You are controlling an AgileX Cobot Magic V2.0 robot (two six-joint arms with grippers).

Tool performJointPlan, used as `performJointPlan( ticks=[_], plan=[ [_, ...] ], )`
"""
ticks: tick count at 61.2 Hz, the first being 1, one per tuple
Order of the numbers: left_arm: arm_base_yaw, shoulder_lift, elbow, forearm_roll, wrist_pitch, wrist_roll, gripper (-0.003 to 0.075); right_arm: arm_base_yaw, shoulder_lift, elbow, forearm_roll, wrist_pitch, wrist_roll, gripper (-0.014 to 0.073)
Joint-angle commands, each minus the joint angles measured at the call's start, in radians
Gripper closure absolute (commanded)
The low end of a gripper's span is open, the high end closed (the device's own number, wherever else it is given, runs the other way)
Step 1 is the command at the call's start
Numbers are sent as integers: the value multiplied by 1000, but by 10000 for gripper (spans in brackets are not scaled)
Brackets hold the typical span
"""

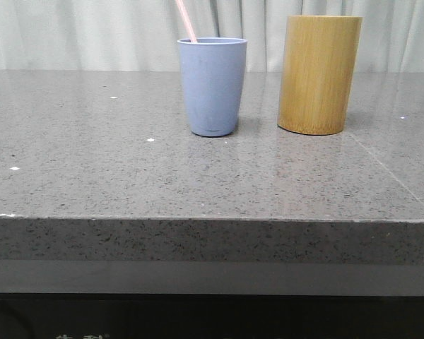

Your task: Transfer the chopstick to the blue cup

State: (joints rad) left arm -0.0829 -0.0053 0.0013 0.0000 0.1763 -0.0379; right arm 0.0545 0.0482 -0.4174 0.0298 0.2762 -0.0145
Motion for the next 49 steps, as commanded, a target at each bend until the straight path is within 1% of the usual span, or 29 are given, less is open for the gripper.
performJointPlan(
  ticks=[1,5,19,29,34,37,49],
  plan=[
    [2,-24,8,-8,-86,-9,739,-6,12,-5,-1,-79,-7,652],
    [2,-24,8,-8,-86,-9,739,-6,12,33,-1,-80,-7,652],
    [2,-24,8,-8,-86,-9,739,-7,12,265,-6,-96,-7,652],
    [2,-24,8,-8,-86,-9,739,-7,12,400,6,-170,-7,652],
    [2,-24,8,-8,-86,-9,739,-7,-3,443,16,-212,-7,652],
    [2,-24,8,-8,-86,-9,739,-7,-16,440,18,-186,-7,652],
    [2,-24,8,-8,-86,-9,739,-7,-79,440,18,-175,-7,652]
  ],
)
